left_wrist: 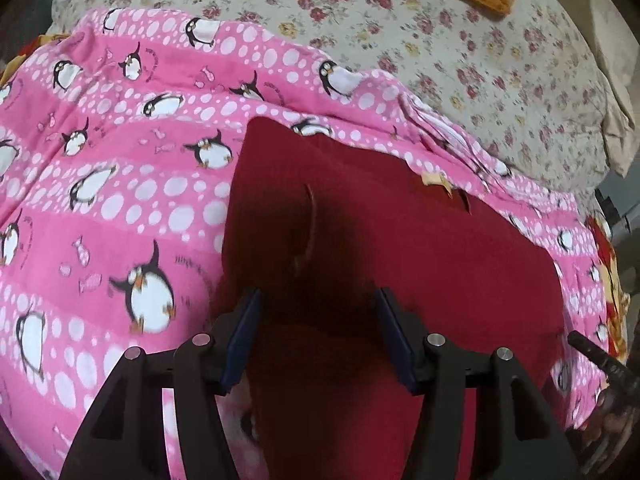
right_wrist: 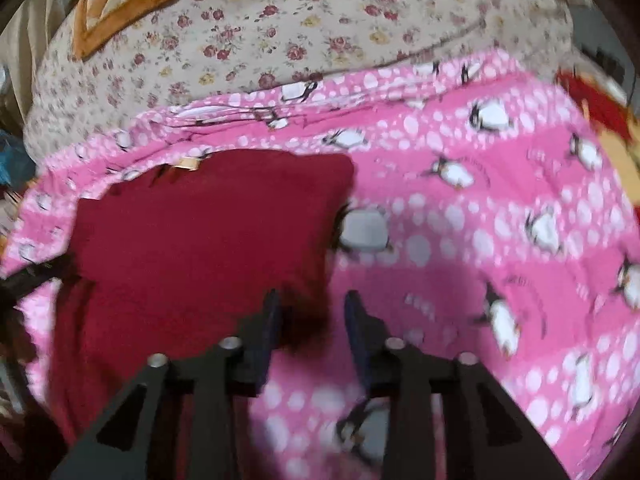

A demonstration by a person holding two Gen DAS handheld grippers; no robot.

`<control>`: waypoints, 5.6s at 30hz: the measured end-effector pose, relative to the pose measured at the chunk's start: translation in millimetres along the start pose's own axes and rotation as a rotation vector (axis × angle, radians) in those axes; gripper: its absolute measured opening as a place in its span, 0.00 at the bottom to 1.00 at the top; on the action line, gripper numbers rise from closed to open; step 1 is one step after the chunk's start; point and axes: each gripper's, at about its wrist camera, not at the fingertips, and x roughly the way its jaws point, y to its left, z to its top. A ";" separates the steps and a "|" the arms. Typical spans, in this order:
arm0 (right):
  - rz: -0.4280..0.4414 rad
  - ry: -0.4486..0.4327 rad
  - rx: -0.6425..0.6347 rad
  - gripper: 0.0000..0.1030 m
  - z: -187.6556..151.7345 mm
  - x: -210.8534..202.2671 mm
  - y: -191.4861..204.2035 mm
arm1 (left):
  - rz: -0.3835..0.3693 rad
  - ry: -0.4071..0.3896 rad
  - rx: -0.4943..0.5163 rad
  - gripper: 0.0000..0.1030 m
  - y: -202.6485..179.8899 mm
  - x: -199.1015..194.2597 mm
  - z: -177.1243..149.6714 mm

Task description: Fold small clothes

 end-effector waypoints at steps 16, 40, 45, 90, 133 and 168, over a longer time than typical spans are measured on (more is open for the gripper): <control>0.021 -0.013 -0.157 0.13 -57.8 16.4 44.5 | -0.008 0.025 -0.050 0.36 7.3 -44.3 -89.2; -0.050 -0.045 -0.121 0.37 -104.4 -57.3 17.8 | 0.019 -0.015 -0.017 0.49 -0.4 -57.9 -153.2; -0.042 -0.019 -0.124 0.44 -120.2 -67.6 19.4 | 0.045 -0.021 -0.010 0.49 -4.4 -75.3 -179.1; 0.155 0.326 -0.233 0.36 -195.9 -38.9 34.2 | 0.028 0.216 -0.077 0.15 -8.5 -63.1 -278.3; 0.314 -0.109 0.024 0.10 73.4 -33.8 37.1 | -0.089 -0.298 -0.078 0.00 -24.6 -66.5 58.3; 0.101 -0.077 0.101 0.51 111.3 121.6 20.9 | 0.093 -0.098 -0.141 0.46 31.1 54.7 81.1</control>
